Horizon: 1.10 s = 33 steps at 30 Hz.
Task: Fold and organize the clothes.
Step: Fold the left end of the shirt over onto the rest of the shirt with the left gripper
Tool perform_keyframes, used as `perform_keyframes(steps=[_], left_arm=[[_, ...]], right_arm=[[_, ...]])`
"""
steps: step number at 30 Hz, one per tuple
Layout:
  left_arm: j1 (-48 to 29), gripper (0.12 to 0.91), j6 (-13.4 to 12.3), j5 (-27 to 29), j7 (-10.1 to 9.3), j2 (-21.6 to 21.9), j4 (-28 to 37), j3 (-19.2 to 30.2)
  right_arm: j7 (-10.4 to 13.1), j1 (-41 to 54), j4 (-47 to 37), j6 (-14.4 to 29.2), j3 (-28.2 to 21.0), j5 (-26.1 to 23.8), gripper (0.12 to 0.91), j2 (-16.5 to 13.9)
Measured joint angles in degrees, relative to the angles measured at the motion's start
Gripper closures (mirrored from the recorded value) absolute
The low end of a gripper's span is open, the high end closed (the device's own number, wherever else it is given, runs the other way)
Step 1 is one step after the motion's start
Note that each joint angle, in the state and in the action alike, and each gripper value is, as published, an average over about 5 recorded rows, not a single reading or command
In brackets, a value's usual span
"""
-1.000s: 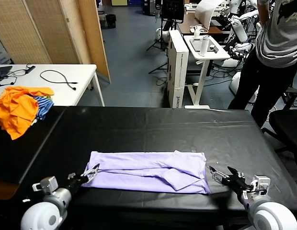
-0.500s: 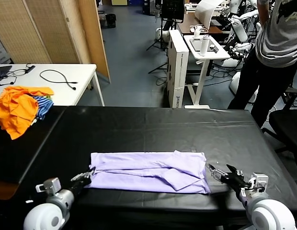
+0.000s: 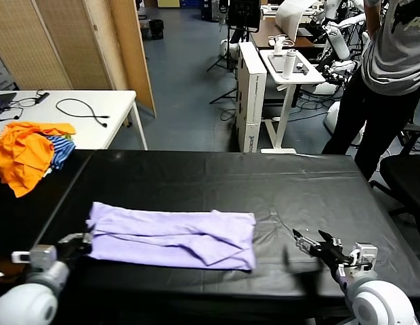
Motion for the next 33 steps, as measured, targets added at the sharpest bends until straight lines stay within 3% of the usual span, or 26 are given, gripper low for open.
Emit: perform_keyframes(steps=[3,7,12,16,24,33], left_arm=[[0.38,0.848,-0.11,-1.12,-0.83,0.42,-1.29,-1.6],[0.44,0.848,1.58,-5.39,-2.94,-1.85,-4.53,-0.49],[-1.3,0.848,4.59,-13.87,-8.2,-6.97,-9.56,5.47],[-4.02,0.848,5.56,-17.49,-11.49,-10.78,-11.9,12.16],[-9.03,0.848,4.52,-16.84,-11.82,-15.47,-11.29,23.55],[-11.03,0.848,3.89,-14.33,-11.84,-18.42,-9.2,30.27]], right_arm=[[-0.11,0.32,-0.05,-0.19,-0.17,-0.15,0.118,0.01],[-1.64,-0.1,-0.07,1.16,0.09,-1.47,0.118,0.46],[-5.48,-2.08,-0.32,5.25,0.56,-5.08,0.118,1.12],[-6.36,-4.11,-0.07,6.7,0.92,-6.83,0.118,1.96],[-6.47,-5.95,-0.17,6.77,0.14,-8.74,0.118,3.07],[-6.43,-6.19,-0.07,6.74,-0.22,-8.96,0.118,3.14]])
